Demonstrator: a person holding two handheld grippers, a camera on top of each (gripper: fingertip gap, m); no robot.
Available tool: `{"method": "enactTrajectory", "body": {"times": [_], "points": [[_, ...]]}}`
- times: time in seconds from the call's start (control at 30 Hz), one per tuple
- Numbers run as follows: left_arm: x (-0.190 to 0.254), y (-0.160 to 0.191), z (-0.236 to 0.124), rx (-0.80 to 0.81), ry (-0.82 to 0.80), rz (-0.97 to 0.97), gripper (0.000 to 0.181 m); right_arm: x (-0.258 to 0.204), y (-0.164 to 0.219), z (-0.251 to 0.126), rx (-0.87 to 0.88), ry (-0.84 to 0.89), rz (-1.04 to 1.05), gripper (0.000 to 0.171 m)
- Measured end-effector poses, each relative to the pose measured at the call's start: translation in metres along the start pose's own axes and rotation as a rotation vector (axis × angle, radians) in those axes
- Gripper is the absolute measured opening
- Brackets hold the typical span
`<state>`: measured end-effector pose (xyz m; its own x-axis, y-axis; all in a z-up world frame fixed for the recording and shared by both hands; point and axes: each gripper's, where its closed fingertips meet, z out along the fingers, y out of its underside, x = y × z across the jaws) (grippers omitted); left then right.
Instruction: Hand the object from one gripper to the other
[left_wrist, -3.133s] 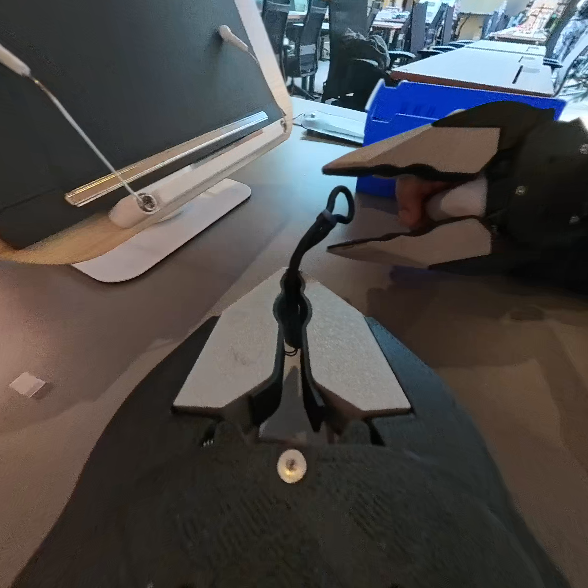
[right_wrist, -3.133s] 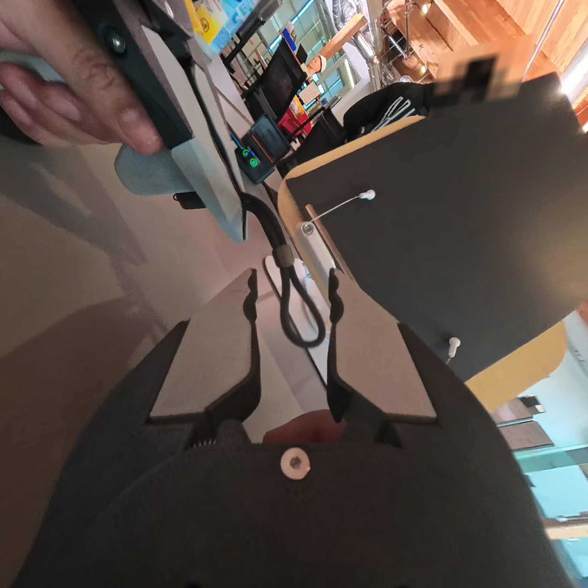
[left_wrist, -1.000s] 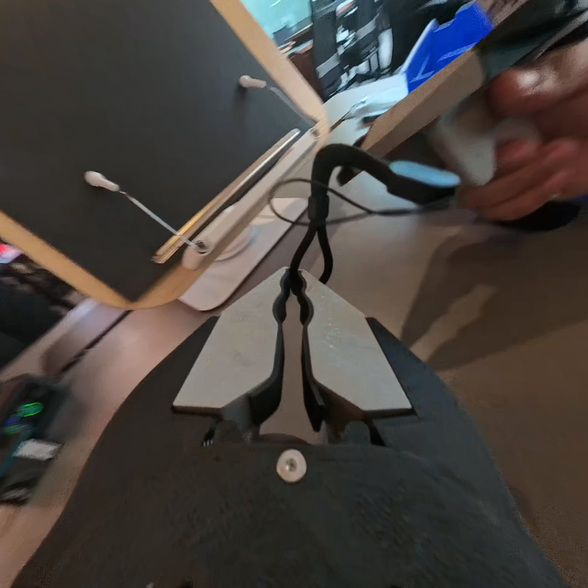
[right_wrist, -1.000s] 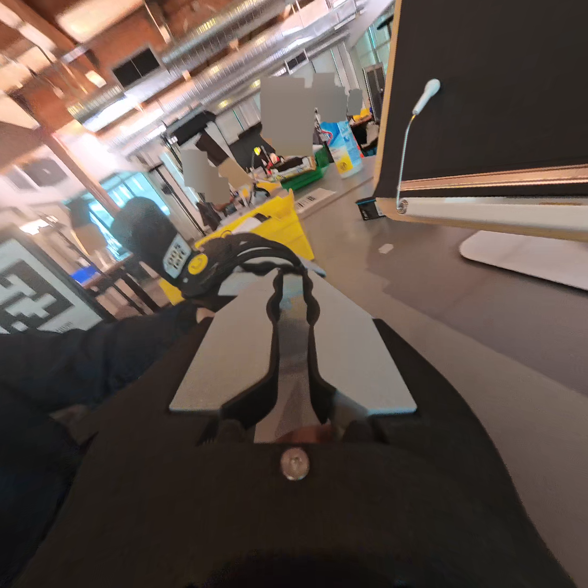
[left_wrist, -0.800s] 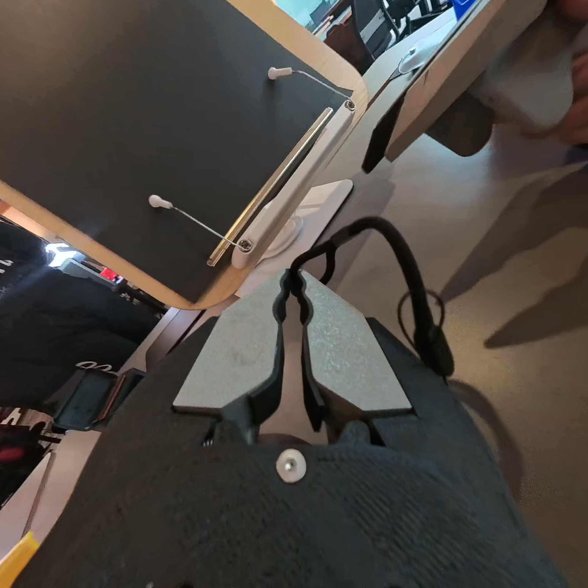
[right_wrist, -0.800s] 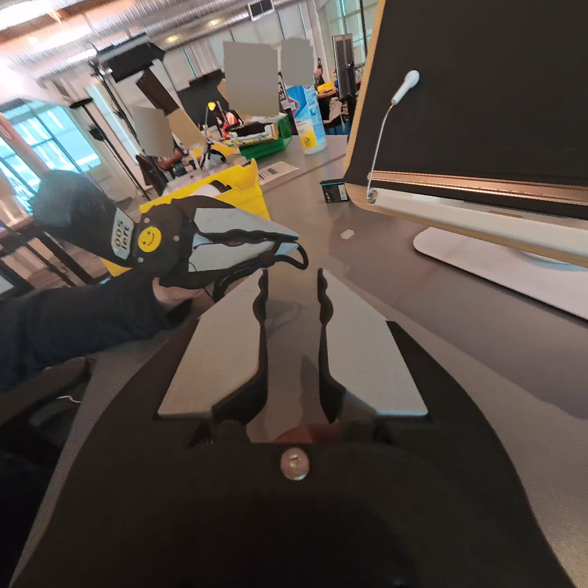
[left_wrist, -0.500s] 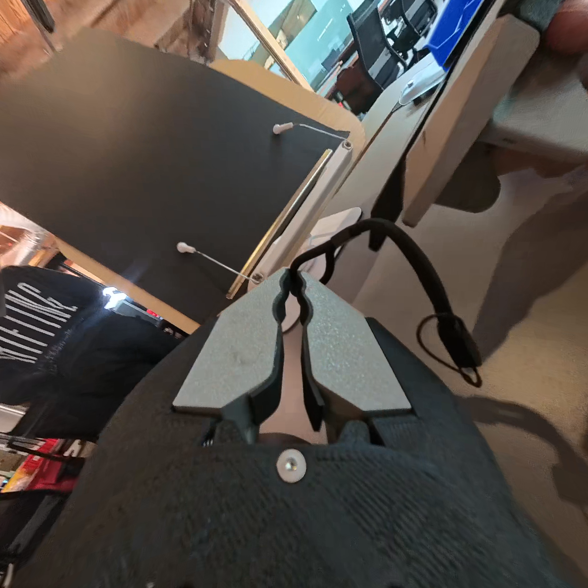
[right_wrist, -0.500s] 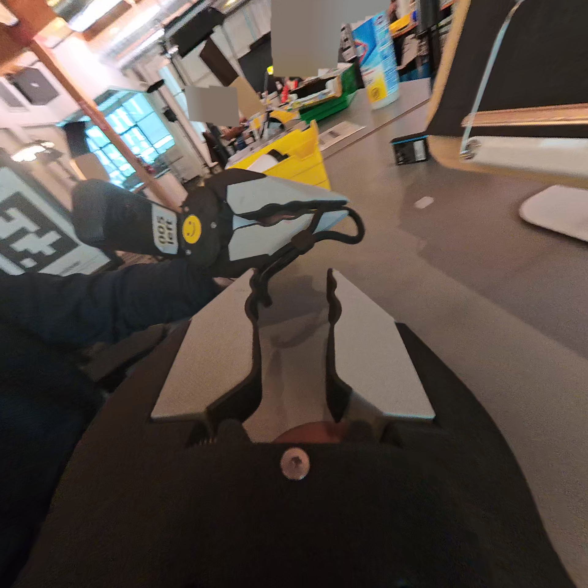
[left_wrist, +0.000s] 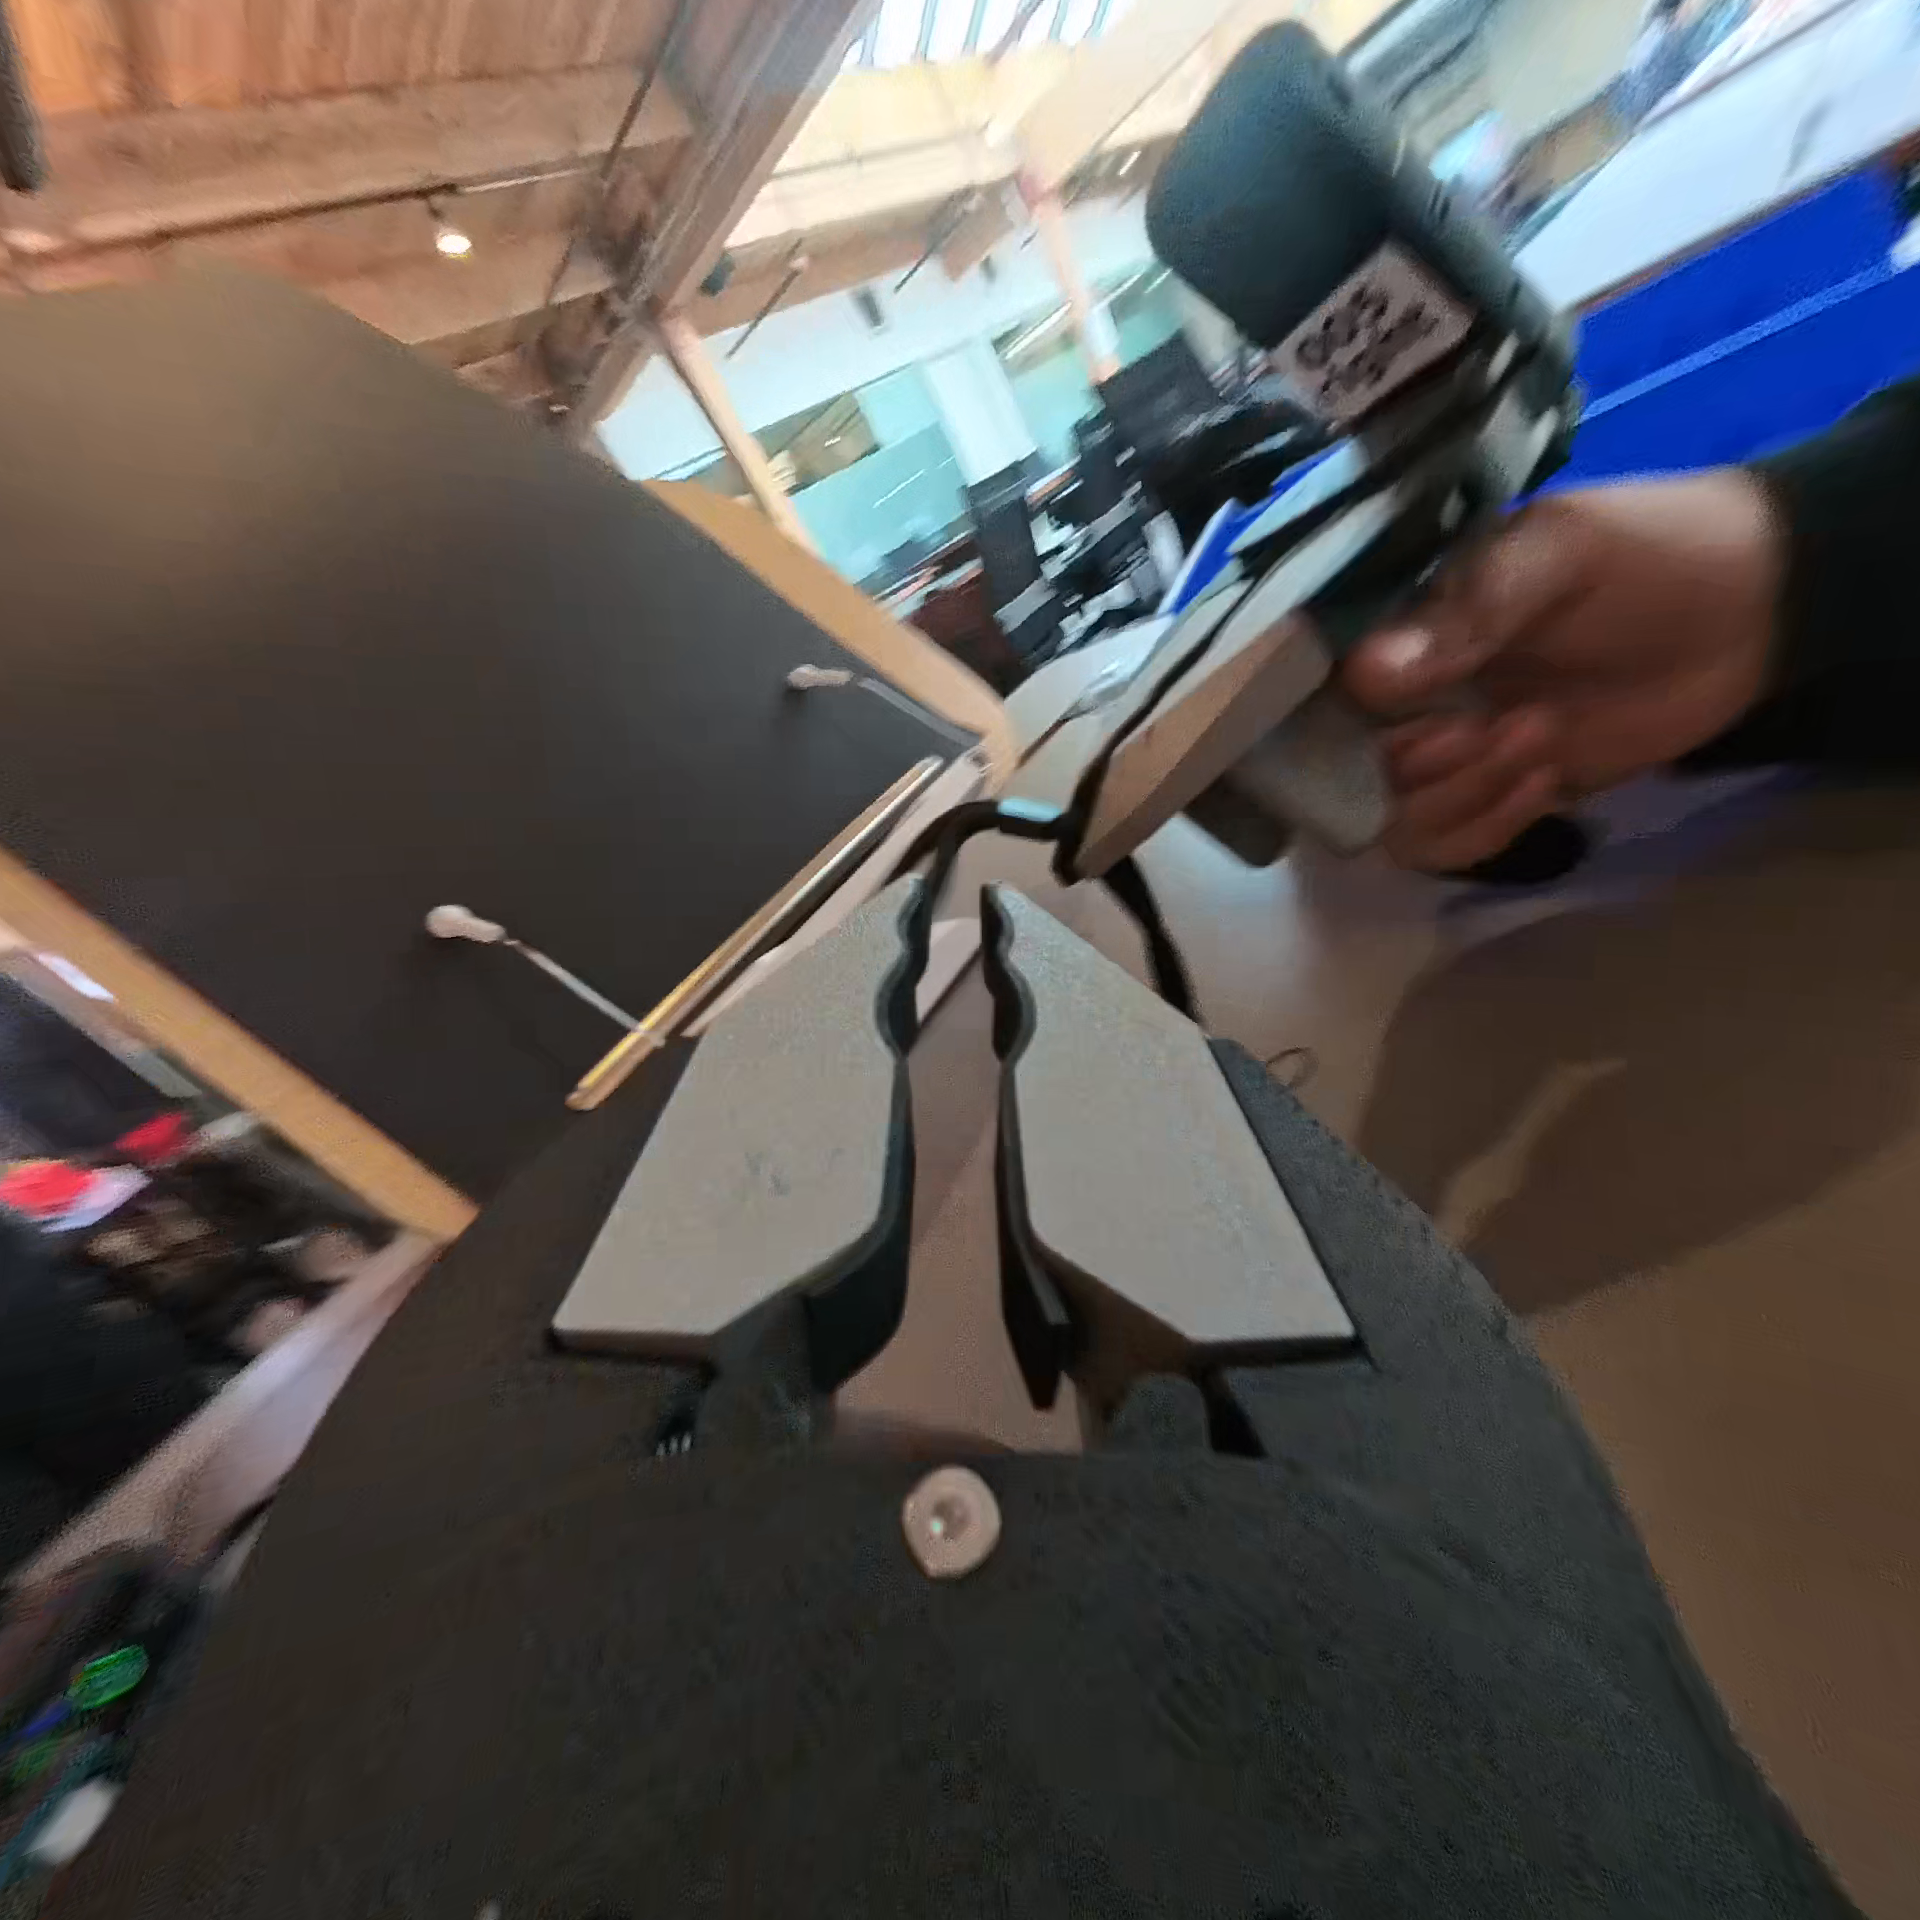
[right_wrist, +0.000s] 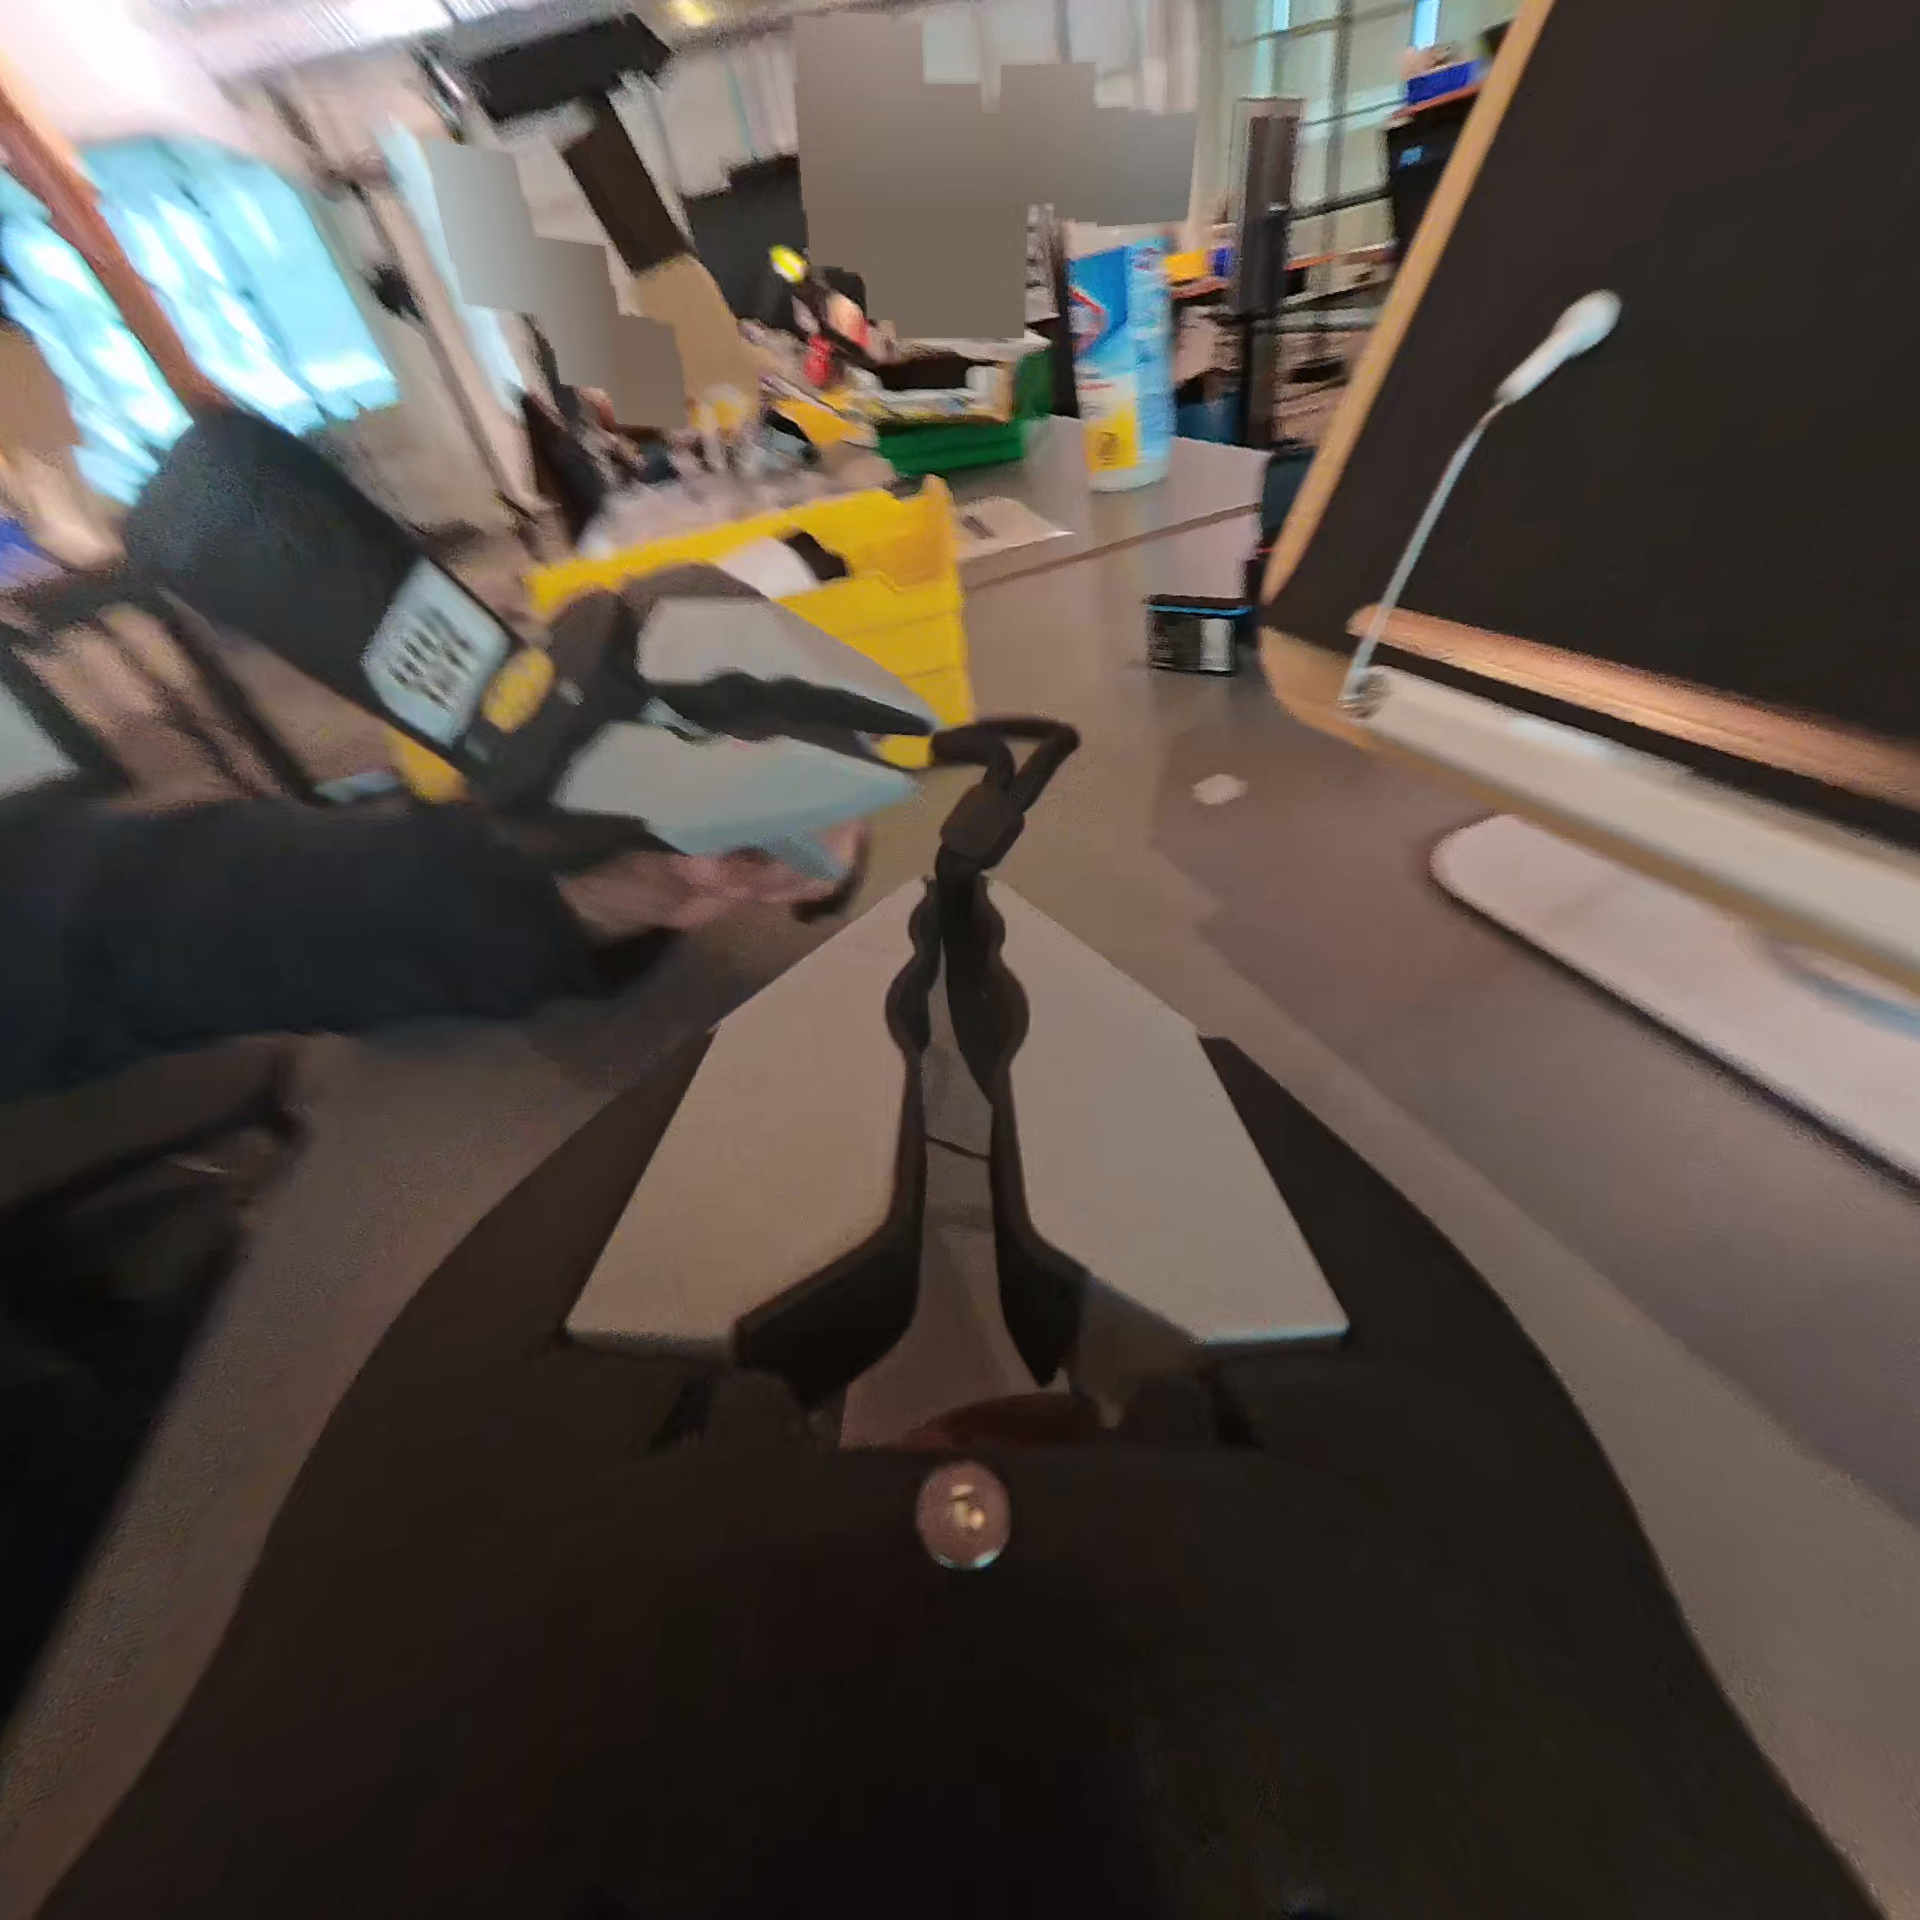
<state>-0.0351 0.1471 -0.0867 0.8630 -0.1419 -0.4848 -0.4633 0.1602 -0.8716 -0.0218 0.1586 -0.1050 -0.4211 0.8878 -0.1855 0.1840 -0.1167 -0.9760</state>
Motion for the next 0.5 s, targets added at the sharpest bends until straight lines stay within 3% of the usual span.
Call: {"method": "enactTrajectory", "body": {"times": [0.03,0.13,0.23,0.33,0.4,0.5], "points": [[0.0,-0.005,-0.003,0.028,0.029,-0.058,0.006,0.007,0.002,-0.001,-0.026,0.07,-0.086,0.001],[-0.004,-0.018,-0.009,0.102,0.068,-0.197,0.004,0.032,0.009,-0.008,-0.145,0.327,-0.441,0.001],[-0.009,-0.006,-0.004,0.041,0.087,-0.36,0.01,0.047,0.009,-0.013,-0.251,0.554,-0.9,0.001],[-0.01,0.011,0.002,-0.021,0.113,-0.517,0.016,0.033,0.001,-0.009,-0.203,0.658,-1.358,0.001],[-0.015,0.009,0.0,0.014,0.123,-0.582,0.016,0.022,-0.001,-0.005,-0.187,0.666,-1.517,0.0],[-0.025,-0.014,-0.013,0.166,0.192,-0.697,0.012,0.02,-0.003,-0.006,-0.206,0.673,-1.588,0.0]]}}
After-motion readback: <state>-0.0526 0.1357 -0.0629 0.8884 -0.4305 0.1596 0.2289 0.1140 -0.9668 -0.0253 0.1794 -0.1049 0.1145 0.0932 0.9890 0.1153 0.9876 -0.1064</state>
